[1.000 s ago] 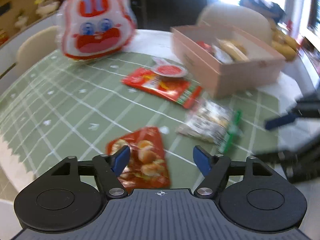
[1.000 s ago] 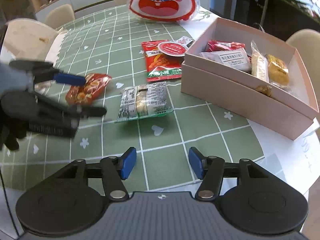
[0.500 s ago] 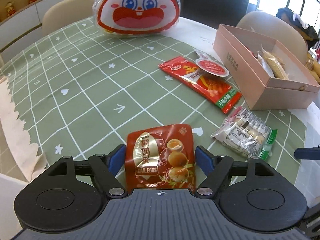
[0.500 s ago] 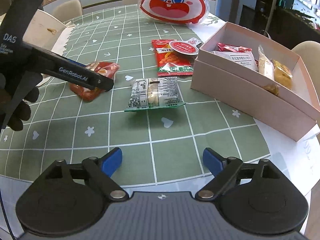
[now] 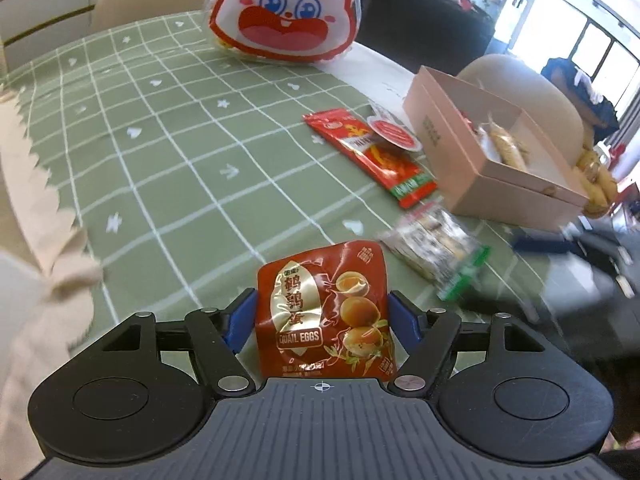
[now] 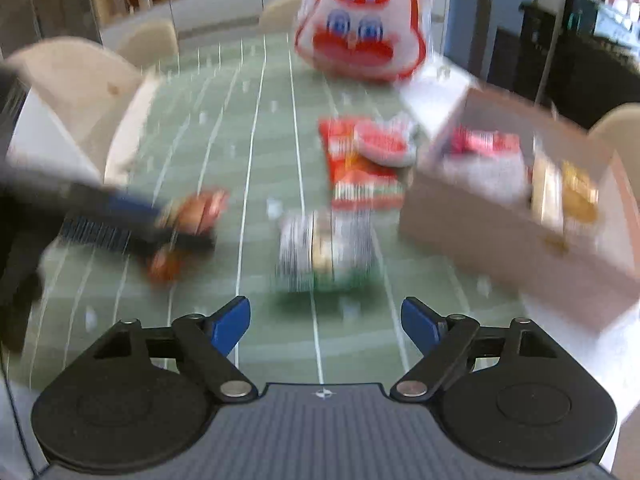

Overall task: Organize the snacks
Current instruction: 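Lift and carry the egg packet and cookie packet over the pink box with both tools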

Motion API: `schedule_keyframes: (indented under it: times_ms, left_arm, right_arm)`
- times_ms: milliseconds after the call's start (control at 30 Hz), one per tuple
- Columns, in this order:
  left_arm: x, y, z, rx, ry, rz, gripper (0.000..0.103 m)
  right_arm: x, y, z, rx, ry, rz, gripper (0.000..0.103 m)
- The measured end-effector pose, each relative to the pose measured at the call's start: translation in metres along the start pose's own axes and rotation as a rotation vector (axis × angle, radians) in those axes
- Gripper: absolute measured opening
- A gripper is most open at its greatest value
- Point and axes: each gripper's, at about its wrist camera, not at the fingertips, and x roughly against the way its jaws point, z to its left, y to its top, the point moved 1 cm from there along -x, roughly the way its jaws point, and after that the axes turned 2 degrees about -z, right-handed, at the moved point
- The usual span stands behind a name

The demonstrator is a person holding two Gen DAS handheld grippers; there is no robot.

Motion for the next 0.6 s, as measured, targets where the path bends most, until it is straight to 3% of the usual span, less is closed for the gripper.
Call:
schedule_keyframes:
  times_ms: [167,233,300,600]
  left_arm:
    - [0.019,-0.020,-0.009,0.031,-0.025,0.032,0.075]
    - [0.024,-0.026,-0.016,0.016,-0.032,0.049,0.075]
    - [0.028,-0.032,-0.023,-0.001,-0.046,0.070,0.076]
    - [0.032,-0.033,-0.088,-0.150,-0.248,0.128,0.076]
  right_arm:
    - [-0.033,0.024,0.009,0.059,-0.020,0.013,0.083]
    - [-0.048,0.026,0.008,0.048,-0.005,0.069,0.063]
    - [-0.049,0.026,0.005,0.025,0.001,0.084,0.062]
    - [0.066,0.012,-0.015,-0.003,0.017,-0.013,0.060]
